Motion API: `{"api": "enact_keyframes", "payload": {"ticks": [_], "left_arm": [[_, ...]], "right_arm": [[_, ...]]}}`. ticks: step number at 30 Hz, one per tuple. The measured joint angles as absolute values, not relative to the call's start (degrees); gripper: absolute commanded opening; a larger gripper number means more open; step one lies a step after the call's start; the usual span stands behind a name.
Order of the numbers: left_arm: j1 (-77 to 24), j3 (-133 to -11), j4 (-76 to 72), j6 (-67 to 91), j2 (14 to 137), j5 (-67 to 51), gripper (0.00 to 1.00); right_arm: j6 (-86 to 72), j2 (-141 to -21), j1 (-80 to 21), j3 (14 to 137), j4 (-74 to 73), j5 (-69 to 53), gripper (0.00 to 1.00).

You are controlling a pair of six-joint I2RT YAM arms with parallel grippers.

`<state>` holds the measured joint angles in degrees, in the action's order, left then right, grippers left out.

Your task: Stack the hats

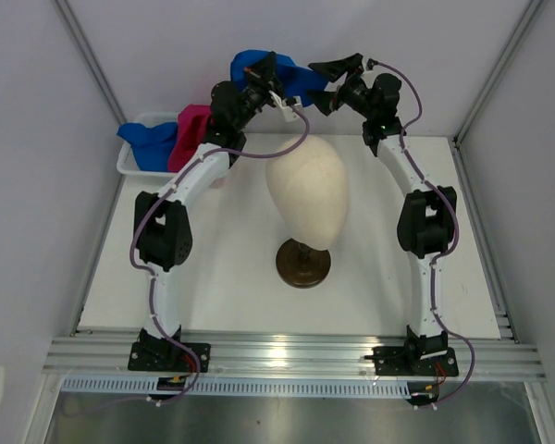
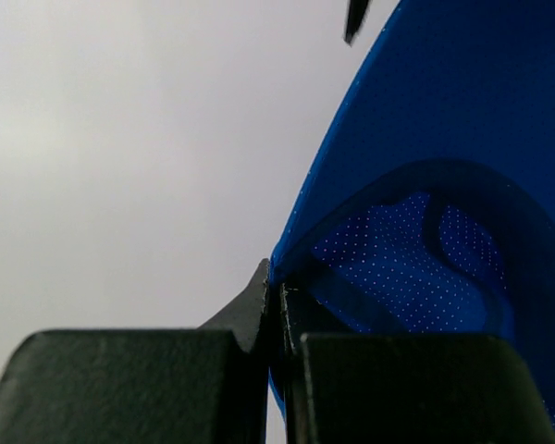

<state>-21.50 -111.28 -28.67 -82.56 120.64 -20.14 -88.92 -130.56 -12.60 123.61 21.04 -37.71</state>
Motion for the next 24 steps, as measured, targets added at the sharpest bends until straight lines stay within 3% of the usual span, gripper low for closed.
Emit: {"api": "enact_keyframes", "payload": {"ticks": [10, 13, 14, 16, 17, 18, 19, 21, 22, 24], "left_arm": [[-22.37, -111.46, -28.64, -82.50, 121.03, -20.32, 0.01], [-22.37, -111.46, -28.64, -82.52, 121.03, -20.51, 0.01], [-22.37, -111.46, -28.64, -82.50, 121.03, -20.82, 0.01], [-22.37, -111.46, -28.60, -82.50, 121.10, -21.26, 0.01], [-22.37, -111.46, -28.60, -82.52, 121.12, -21.43, 0.01], [-22.37, -111.46, -28.60, -82.50, 121.14, -21.56, 0.01], [-22.37, -111.46, -28.62, -82.41, 121.14, -21.69, 0.01], [-22.31, -111.44, -28.97, -81.21, 121.23, -21.69, 0.01], [-22.28, -111.44, -29.28, -80.49, 121.34, -21.69, 0.03], [-22.20, -111.44, -30.37, -77.93, 121.58, -21.61, 0.31]], "right_arm": [[-94.28, -133.60, -13.72, 128.68, 20.25, -29.17, 0.73], [-94.48, -135.52, -13.93, 134.37, 17.96, -26.81, 0.56], [-94.45, -136.09, -13.98, 136.00, 17.04, -26.11, 0.41], [-94.17, -136.68, -14.04, 138.28, 15.75, -25.23, 0.28], [-94.11, -136.73, -14.04, 138.61, 15.42, -24.84, 0.12], [-94.08, -136.73, -14.04, 138.61, 15.31, -24.73, 0.05], [-94.08, -136.75, -14.06, 138.61, 15.22, -24.67, 0.00], [-94.50, -137.21, -14.04, 138.61, 15.35, -24.84, 0.00], [-94.48, -137.34, -14.02, 138.61, 15.38, -24.91, 0.00], [-94.19, -137.82, -13.74, 138.65, 15.38, -25.17, 0.00]]}}
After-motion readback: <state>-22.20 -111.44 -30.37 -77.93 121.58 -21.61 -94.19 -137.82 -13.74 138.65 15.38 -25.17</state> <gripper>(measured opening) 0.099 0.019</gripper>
